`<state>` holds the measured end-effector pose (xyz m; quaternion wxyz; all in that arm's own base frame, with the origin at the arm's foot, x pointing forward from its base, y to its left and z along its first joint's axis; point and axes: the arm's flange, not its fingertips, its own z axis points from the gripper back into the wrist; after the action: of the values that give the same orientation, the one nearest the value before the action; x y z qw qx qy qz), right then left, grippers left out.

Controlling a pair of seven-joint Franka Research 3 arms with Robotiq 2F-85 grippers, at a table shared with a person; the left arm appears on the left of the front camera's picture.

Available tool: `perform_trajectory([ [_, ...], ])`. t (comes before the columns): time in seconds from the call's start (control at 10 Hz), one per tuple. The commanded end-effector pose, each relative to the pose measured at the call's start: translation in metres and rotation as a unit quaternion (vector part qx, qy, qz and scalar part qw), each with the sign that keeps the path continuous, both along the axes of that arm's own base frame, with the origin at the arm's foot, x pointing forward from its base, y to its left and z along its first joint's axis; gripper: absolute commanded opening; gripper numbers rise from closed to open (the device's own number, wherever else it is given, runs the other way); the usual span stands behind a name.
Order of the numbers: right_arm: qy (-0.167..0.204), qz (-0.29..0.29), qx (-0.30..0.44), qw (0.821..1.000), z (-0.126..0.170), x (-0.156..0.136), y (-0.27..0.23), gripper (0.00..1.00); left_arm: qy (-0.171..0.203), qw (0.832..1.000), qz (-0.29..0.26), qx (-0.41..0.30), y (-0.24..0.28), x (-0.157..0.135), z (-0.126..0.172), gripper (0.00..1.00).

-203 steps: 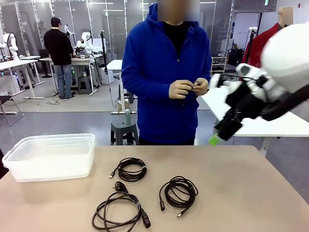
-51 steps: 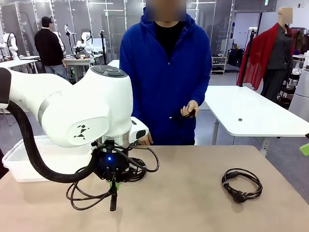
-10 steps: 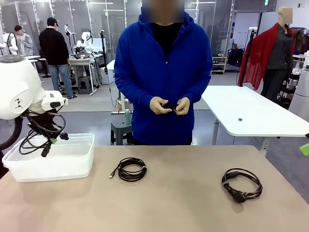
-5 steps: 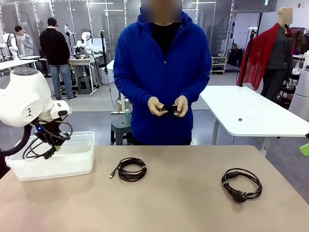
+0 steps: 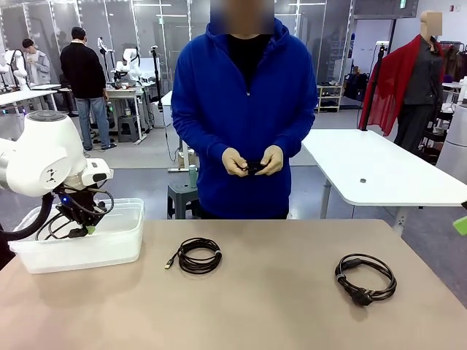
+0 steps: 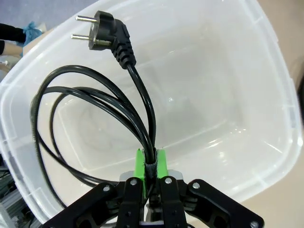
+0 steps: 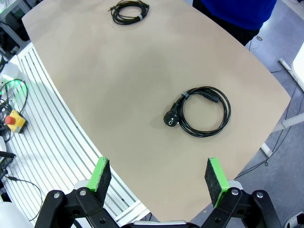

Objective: Organize and store the cables.
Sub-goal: Place the Power Cable into the Organizing box.

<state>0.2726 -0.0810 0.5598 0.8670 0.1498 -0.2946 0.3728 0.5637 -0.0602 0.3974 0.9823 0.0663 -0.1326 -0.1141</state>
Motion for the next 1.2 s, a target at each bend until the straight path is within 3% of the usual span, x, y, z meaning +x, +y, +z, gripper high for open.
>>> perform_trajectory([
  [0.0,0.001,0.003,0.0,1.0,-0.001,0.0,0.001,1.0,0.025,0.999,0.01,0.025,0.0,0.009,-0.015,0.11],
  [0.9,0.001,0.003,0.0,1.0,-0.001,0.0,0.001,1.0,0.016,1.0,0.005,0.009,0.015,-0.005,0.005,0.71],
  [1.0,0.001,0.003,0.0,1.0,-0.001,0.0,0.001,1.0,0.008,1.0,0.008,0.005,0.019,-0.008,0.011,0.65],
  [1.1,0.001,0.003,0.0,1.0,-0.001,0.0,0.001,1.0,-0.001,1.0,0.009,-0.002,0.025,-0.012,0.019,0.85],
])
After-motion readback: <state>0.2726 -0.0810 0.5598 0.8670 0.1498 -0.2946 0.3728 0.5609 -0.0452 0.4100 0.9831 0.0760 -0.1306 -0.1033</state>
